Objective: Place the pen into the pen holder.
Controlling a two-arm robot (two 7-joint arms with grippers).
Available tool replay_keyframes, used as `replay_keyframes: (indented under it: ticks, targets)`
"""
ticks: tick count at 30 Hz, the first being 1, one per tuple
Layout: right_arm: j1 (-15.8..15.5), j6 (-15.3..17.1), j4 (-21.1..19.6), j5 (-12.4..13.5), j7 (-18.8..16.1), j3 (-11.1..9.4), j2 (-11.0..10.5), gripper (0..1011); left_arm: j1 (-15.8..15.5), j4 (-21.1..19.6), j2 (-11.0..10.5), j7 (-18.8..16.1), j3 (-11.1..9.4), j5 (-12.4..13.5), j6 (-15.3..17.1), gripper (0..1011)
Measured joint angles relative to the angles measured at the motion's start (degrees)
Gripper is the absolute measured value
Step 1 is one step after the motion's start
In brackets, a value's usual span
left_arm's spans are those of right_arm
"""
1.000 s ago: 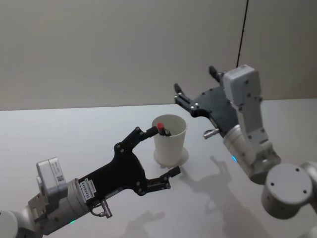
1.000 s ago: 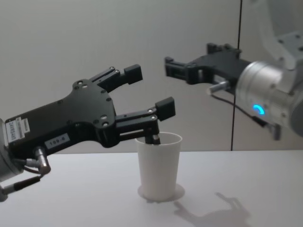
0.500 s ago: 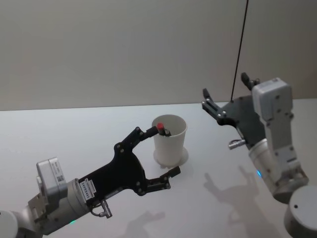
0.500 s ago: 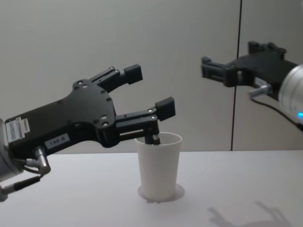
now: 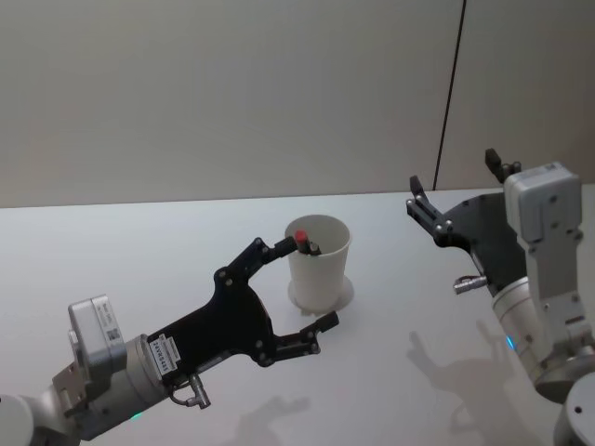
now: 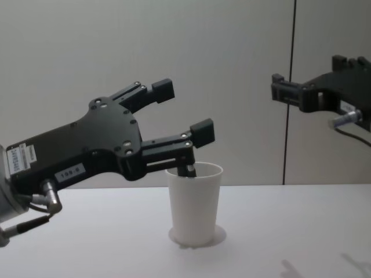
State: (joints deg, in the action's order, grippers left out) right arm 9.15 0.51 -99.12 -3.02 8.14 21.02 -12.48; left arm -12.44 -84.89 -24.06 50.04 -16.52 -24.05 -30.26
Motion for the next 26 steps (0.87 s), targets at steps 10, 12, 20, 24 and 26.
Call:
replay_keyframes:
  ticks: [10, 12, 20, 24, 26]
  targets:
    - [-1.0, 0.3, -1.0, 0.2, 1.0, -0.2, -0.6, 1001, 0.0, 0.0, 0.0, 0.0, 0.0, 0.0, 0.0, 1002]
    - [-1.1, 0.3, -1.1, 0.2, 1.0, -0.2, -0.6, 1001, 0.0, 0.0, 0.0, 0.0, 0.0, 0.0, 0.0, 1002]
    - [-1.4, 0.4, -1.4, 0.2, 1.3, -0.3, -0.8, 1001, 0.0, 0.0, 0.0, 0.0, 0.0, 0.0, 0.0, 1002]
    - [-1.5, 0.5, -1.5, 0.3, 1.4, -0.3, -0.9, 1001, 0.0, 0.0, 0.0, 0.0, 0.0, 0.0, 0.0, 1002]
    - [-1.5, 0.5, -1.5, 0.3, 1.5, -0.3, -0.9, 1001, 0.0, 0.0, 0.0, 0.0, 0.0, 0.0, 0.0, 1002]
